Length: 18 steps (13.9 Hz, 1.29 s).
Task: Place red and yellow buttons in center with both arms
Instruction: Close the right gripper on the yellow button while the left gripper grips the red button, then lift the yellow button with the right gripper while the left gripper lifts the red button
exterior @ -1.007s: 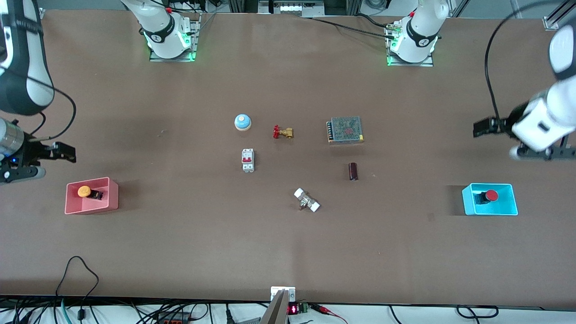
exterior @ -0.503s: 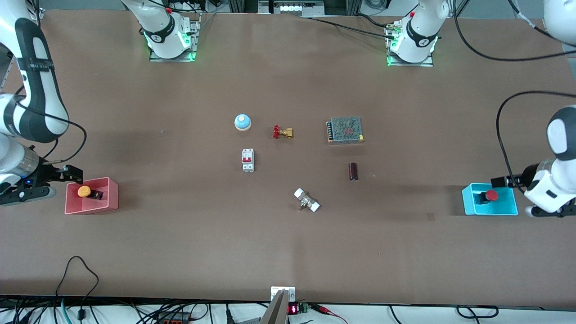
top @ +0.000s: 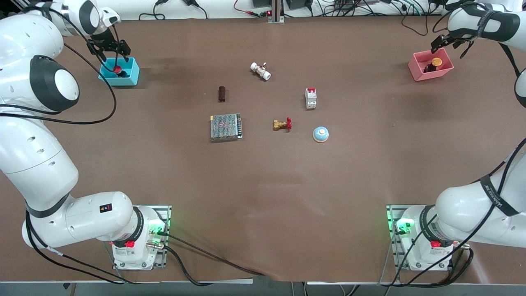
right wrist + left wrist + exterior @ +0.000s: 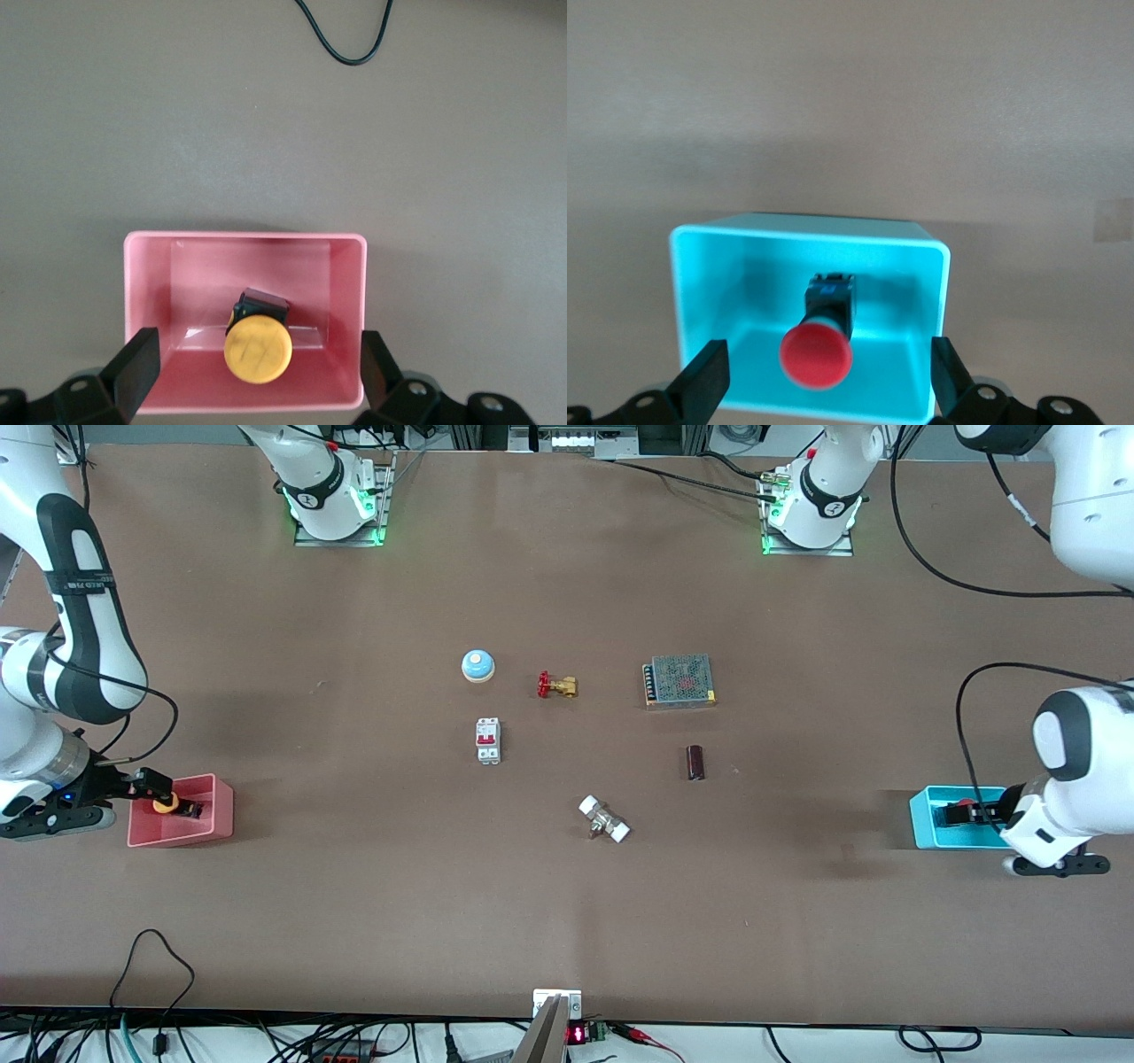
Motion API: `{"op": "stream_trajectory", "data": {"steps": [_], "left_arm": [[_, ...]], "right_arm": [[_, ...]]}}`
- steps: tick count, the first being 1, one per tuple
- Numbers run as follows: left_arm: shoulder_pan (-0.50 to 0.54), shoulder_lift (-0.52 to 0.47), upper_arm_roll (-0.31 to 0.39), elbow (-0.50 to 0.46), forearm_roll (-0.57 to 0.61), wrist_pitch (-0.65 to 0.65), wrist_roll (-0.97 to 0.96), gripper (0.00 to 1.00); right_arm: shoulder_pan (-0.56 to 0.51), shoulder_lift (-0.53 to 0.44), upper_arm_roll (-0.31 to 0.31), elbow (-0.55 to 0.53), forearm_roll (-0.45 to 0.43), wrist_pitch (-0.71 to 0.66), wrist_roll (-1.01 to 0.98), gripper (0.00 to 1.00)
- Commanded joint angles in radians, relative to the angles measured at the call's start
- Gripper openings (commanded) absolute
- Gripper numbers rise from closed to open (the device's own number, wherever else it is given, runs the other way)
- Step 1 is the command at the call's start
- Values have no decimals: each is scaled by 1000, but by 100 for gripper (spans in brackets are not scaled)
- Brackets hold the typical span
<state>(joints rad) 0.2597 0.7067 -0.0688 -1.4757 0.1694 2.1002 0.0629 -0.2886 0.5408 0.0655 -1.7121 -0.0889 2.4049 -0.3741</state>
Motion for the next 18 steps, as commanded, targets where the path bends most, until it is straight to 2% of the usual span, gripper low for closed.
{"op": "stream_trajectory", "data": {"steps": [1, 3, 6, 7, 9, 10, 13, 14, 16, 18], "left_arm": [[21, -18, -8, -75, 21, 78, 15, 100], [33, -18, -8, -112, 21, 124, 41, 99], [44, -15, -8, -114, 19, 138, 63, 98], [46, -9, -8, -115, 19, 138, 63, 93], [52, 5, -8, -115, 19, 138, 66, 68], [56, 10, -9, -114, 18, 138, 66, 65], [56, 8, -14, -109, 18, 136, 63, 40], [55, 7, -16, -106, 18, 135, 64, 35], [53, -4, -19, -100, 18, 123, 67, 34], [49, -39, -20, -86, 19, 66, 83, 34]], "right_arm": [[-14, 27, 11, -9, 18, 60, -8, 100], [-14, 37, 11, -17, 28, 83, -8, 100], [-14, 53, 11, -21, 26, 85, -11, 100], [-14, 56, 11, -21, 26, 86, -14, 100], [-14, 67, 10, -23, 26, 95, -16, 100], [-14, 68, 10, -24, 26, 105, -17, 100], [-14, 77, 10, -38, 26, 128, -16, 100], [-14, 79, 10, -40, 26, 128, -17, 100], [-14, 82, 10, -41, 26, 129, -16, 100], [-14, 82, 10, -43, 26, 129, -17, 94]]}}
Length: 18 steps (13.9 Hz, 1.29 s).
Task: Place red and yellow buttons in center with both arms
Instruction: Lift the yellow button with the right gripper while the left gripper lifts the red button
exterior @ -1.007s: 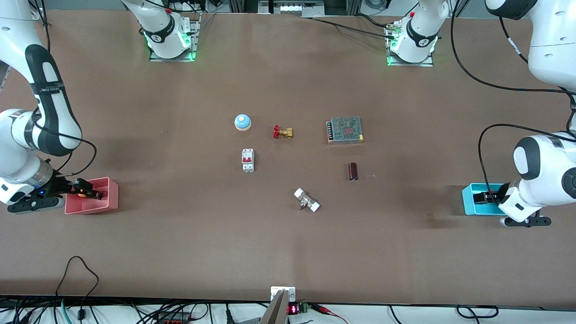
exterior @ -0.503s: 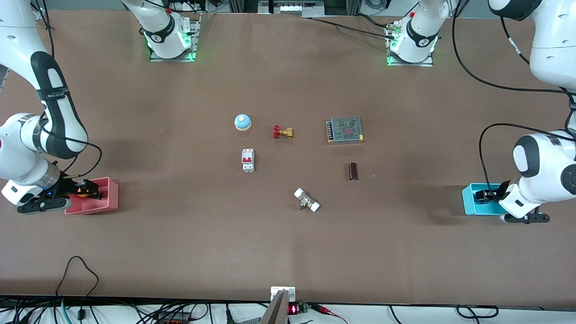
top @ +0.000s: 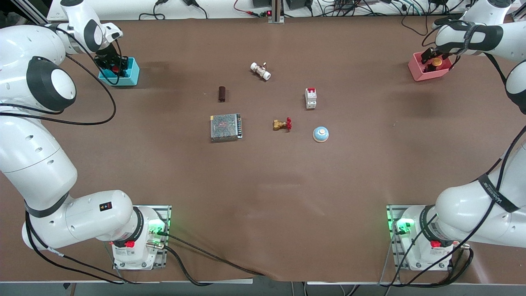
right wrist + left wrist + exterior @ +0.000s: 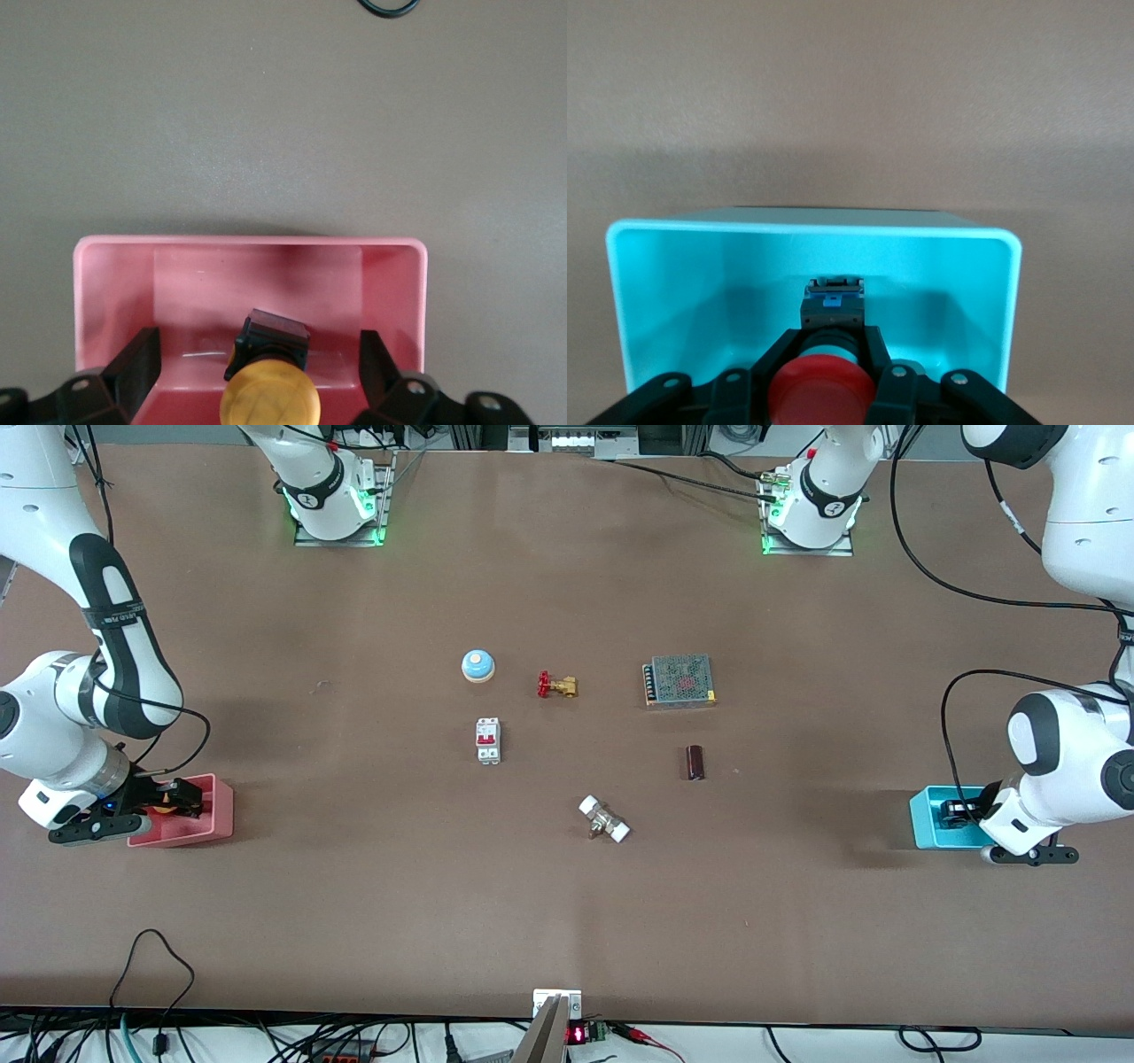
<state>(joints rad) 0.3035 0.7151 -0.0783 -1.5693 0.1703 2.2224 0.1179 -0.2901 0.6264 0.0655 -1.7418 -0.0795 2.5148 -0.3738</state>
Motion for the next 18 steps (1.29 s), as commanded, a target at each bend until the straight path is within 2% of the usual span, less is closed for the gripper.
{"op": "stream_trajectory", "data": {"steps": [1, 5, 7, 9, 11, 15, 18], "left_arm": [[2, -71, -14, 32, 18, -116, 29, 34], [-72, -98, -23, 162, 17, -358, 11, 34], [-139, -100, -32, 153, 17, -385, -71, 34], [-206, -86, -60, 140, 15, -383, -166, 34], [-291, -59, -60, 121, 15, -372, -287, 34], [-346, -52, -61, 42, 15, -305, -389, 33], [-334, -63, -63, -56, 15, -199, -389, 33]], "right_arm": [[-12, -4, 10, -13, 17, 19, -17, 88], [-12, -4, 10, -13, 15, 18, -37, 55], [-12, -2, 10, -13, 15, 18, -48, 42], [-12, -2, 10, -13, 15, 16, -56, 34], [-12, -4, 10, -13, 14, 16, -57, 32], [-11, -28, 10, -12, 14, 6, -79, 30], [-8, -140, 11, -8, 15, -175, -82, 30]]}}
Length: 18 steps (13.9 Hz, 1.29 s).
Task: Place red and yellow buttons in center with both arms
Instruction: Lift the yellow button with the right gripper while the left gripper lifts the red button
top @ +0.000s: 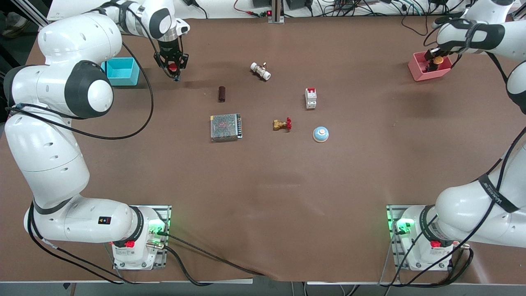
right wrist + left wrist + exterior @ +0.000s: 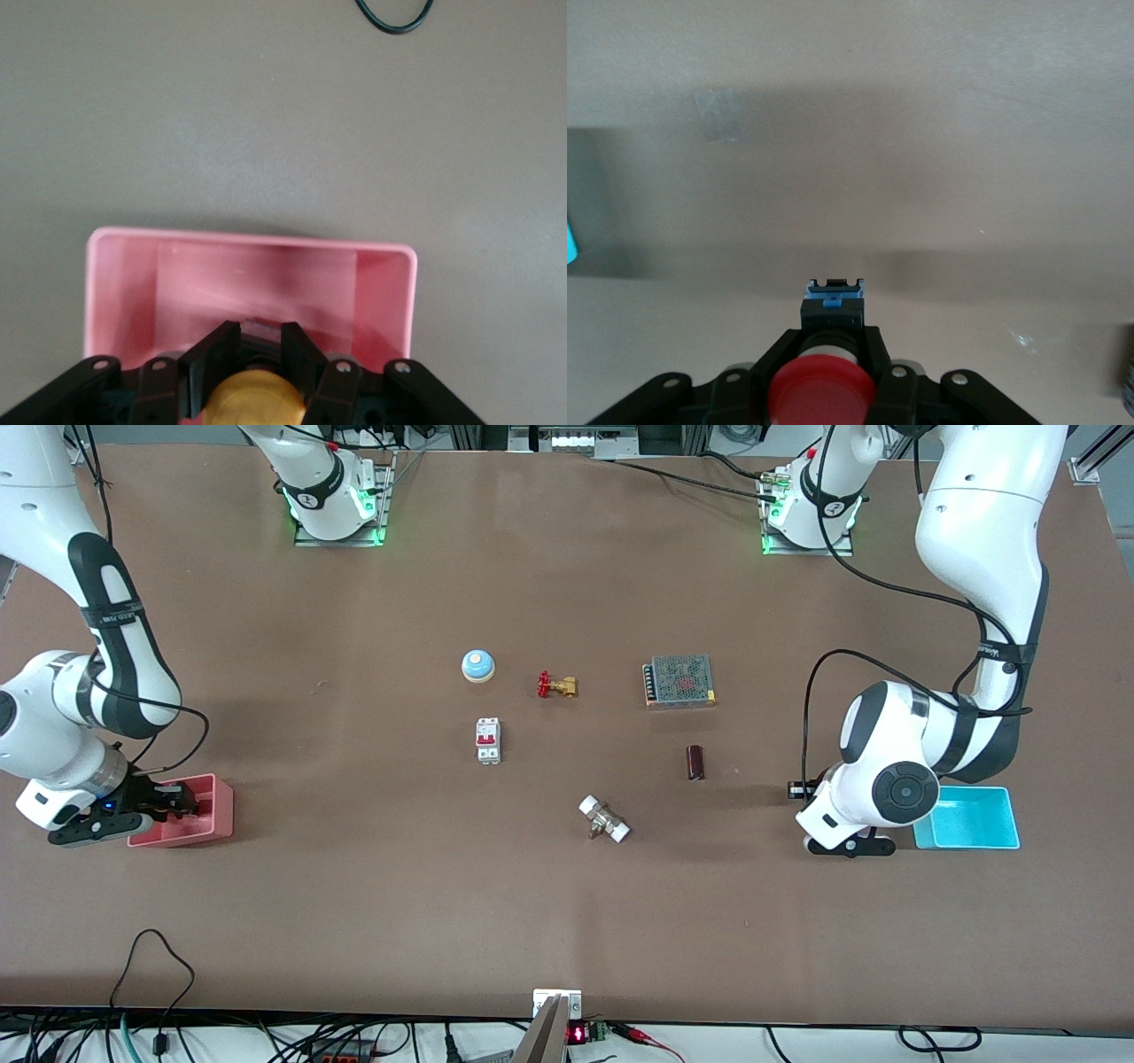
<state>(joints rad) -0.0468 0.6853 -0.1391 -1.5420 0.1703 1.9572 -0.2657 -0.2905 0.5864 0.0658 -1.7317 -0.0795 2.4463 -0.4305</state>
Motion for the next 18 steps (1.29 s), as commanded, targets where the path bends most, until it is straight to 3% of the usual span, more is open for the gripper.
{"op": "stream_trajectory", "data": {"steps": [1, 3, 4, 6, 7, 10, 12, 15, 18], "left_arm": [[21, -35, -2, -117, 15, 107, -6, 34], [28, -47, -2, -151, 15, 146, -7, 35], [28, -49, -2, -153, 15, 144, -7, 46], [28, -49, -2, -152, 15, 144, -7, 85], [28, -58, -2, -152, 15, 141, -4, 100], [28, -114, -1, -130, 15, 77, 5, 100], [30, -160, -1, -92, 17, 20, 11, 100], [30, -182, 6, 75, 26, -139, 11, 100], [30, -191, 3, 257, 31, -361, 55, 100]], "right_arm": [[-7, -143, 15, -19, 15, -172, -24, 30], [4, -225, 28, -19, 18, -297, 1, 30], [5, -261, 55, -20, 20, -346, 40, 30], [30, -322, 112, -26, 20, -453, 183, 30], [49, -351, 135, -49, 18, -464, 261, 30], [97, -398, 224, -127, 17, -437, 470, 30], [119, -402, 279, -198, 15, -344, 597, 30], [154, -393, 308, -351, 1, -80, 691, 30], [182, -381, 308, -425, -2, 13, 693, 30]]}}
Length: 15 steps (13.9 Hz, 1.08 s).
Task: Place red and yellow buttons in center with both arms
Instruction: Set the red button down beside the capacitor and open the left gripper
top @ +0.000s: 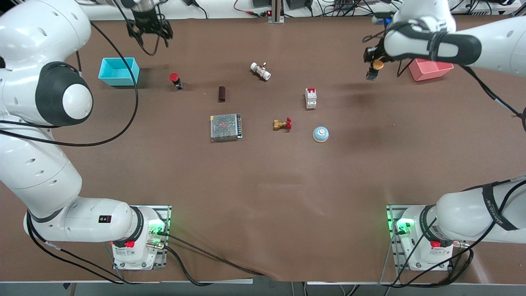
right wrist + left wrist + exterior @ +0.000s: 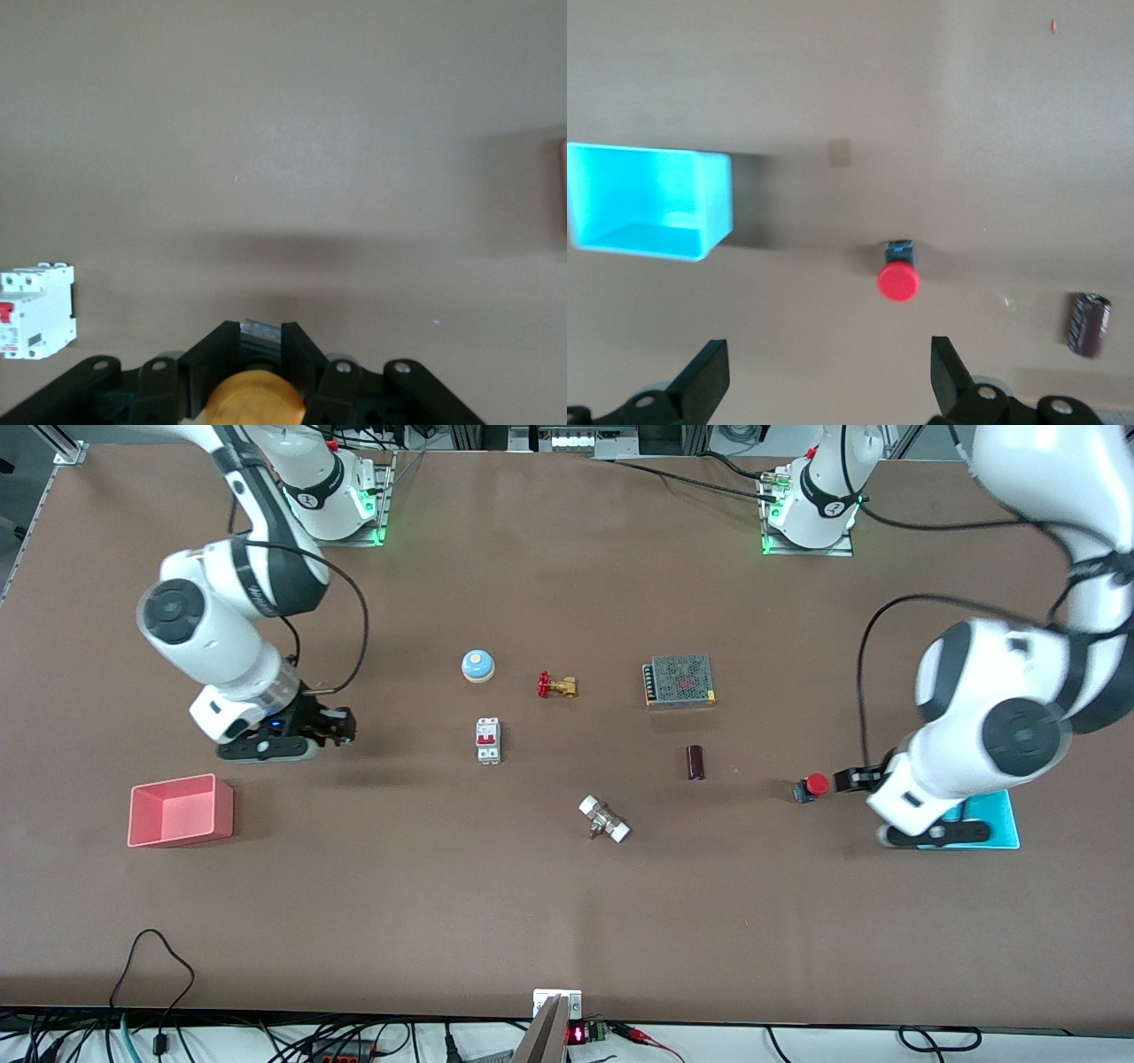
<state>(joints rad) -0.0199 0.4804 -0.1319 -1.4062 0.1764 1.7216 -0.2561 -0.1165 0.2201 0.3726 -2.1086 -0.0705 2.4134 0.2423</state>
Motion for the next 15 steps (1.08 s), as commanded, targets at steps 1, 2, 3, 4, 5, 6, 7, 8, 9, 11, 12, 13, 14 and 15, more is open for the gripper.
{"op": "stream_trajectory", "data": {"steps": [1, 2, 3, 4, 5, 6, 7, 8, 9, 11, 12, 13, 14, 15], "left_arm": [[3, -9, -5, 162, 25, -184, 91, 100], [5, -46, -5, 162, 12, -197, 106, 100], [17, -92, -11, 148, 9, -201, 133, 100], [20, -149, -11, 101, 9, -201, 180, 100], [26, -220, -12, 19, 3, -189, 201, 100], [43, -296, -11, -76, -50, -160, 205, 100], [76, -365, -11, -173, -102, -105, 212, 100], [95, -435, -11, -291, -123, -27, 234, 100], [98, -489, -11, -386, -124, 49, 274, 100], [97, -519, -11, -422, -124, 75, 285, 100], [97, -514, -8, -409, -124, 73, 290, 100], [98, -505, -5, -399, -124, 70, 294, 100], [98, -503, -3, -393, -126, 70, 294, 100], [97, -499, -3, -372, -124, 67, 291, 100]], "right_arm": [[17, -9, 2, -53, -12, 50, 20, 30], [24, -2, 2, -65, -15, 61, 21, 30], [31, 5, 2, -80, -18, 99, 20, 30], [38, 18, 2, -99, -20, 142, 21, 30], [44, 28, 0, -109, -20, 176, 22, 30], [46, 41, 0, -113, -20, 190, 28, 30], [52, 50, 0, -111, -23, 199, 32, 30], [57, 68, 0, -111, -35, 216, 37, 30], [58, 85, 0, -110, -55, 236, 52, 30], [61, 117, -3, -105, -100, 265, 71, 30], [61, 123, -7, -103, -120, 266, 72, 30], [61, 125, -9, -105, -138, 267, 72, 30], [61, 128, -15, -105, -146, 267, 72, 30], [63, 136, -15, -103, -146, 268, 72, 30]]}}
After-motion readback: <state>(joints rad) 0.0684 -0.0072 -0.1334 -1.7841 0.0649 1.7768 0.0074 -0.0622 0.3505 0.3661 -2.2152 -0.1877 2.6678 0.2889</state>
